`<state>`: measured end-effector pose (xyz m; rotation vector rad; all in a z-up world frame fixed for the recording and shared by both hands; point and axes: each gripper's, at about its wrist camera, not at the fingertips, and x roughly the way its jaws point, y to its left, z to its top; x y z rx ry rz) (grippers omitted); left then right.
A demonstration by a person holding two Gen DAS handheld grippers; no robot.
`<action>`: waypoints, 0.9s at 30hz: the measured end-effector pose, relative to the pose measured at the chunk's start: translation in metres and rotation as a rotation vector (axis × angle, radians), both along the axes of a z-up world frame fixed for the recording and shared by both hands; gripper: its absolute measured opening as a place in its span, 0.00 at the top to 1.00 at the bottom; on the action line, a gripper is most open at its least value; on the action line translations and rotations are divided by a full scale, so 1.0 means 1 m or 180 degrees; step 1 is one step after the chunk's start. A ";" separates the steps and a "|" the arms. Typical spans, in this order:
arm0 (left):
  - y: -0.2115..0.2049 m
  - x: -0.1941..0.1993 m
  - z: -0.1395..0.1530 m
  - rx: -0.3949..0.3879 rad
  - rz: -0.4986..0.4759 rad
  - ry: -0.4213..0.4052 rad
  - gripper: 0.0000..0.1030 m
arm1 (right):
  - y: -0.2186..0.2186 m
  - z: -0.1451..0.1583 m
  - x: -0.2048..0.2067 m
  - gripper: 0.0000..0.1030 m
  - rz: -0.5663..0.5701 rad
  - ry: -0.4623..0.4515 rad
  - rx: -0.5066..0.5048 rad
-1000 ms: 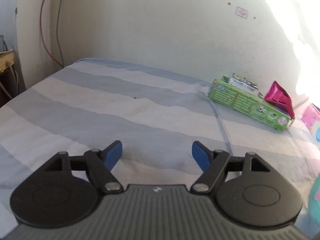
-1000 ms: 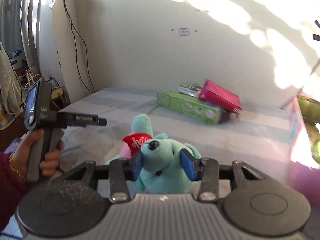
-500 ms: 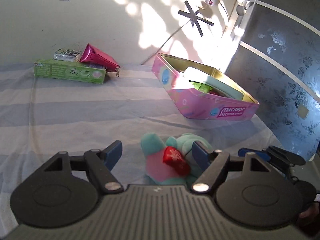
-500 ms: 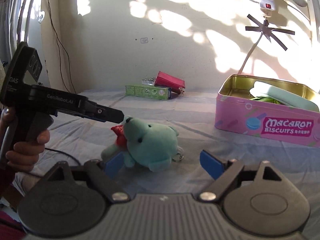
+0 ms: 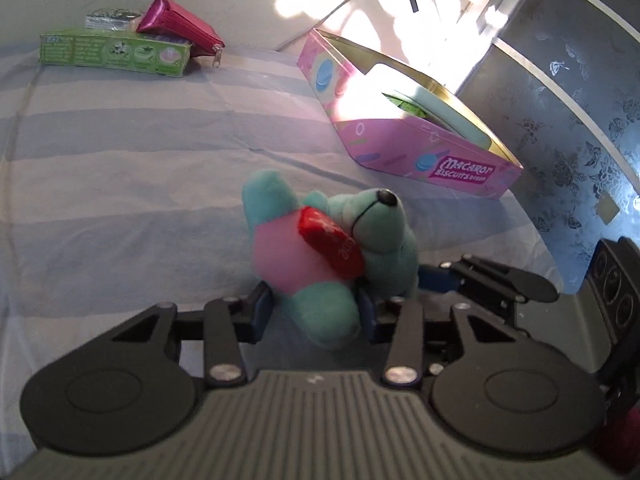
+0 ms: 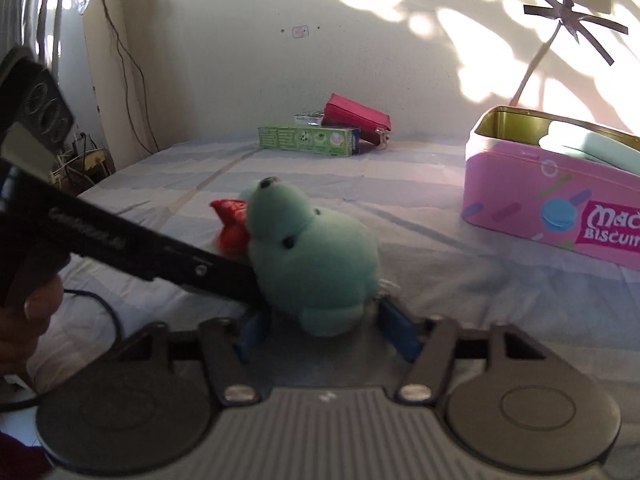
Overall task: Organize objects
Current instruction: 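Carry the teddy bear with the left gripper and release it into the pink tin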
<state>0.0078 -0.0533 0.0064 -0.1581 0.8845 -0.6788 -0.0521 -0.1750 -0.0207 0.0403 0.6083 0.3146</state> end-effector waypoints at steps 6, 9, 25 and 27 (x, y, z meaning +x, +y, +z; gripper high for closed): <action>-0.061 -0.008 0.042 0.0115 -0.0448 -0.0591 0.56 | -0.035 0.020 -0.029 0.61 -0.0511 -0.0571 0.0006; -0.107 0.006 0.061 0.0093 -0.0671 -0.0753 0.56 | -0.064 0.034 -0.032 0.60 -0.0815 -0.0805 -0.0120; -0.265 0.146 0.048 0.0651 -0.0632 -0.0198 0.53 | -0.226 0.060 0.114 0.57 -0.1073 0.0491 0.0167; -0.276 0.155 0.041 0.0716 -0.0527 -0.0163 0.52 | -0.227 0.055 0.125 0.55 -0.1205 0.0475 -0.0034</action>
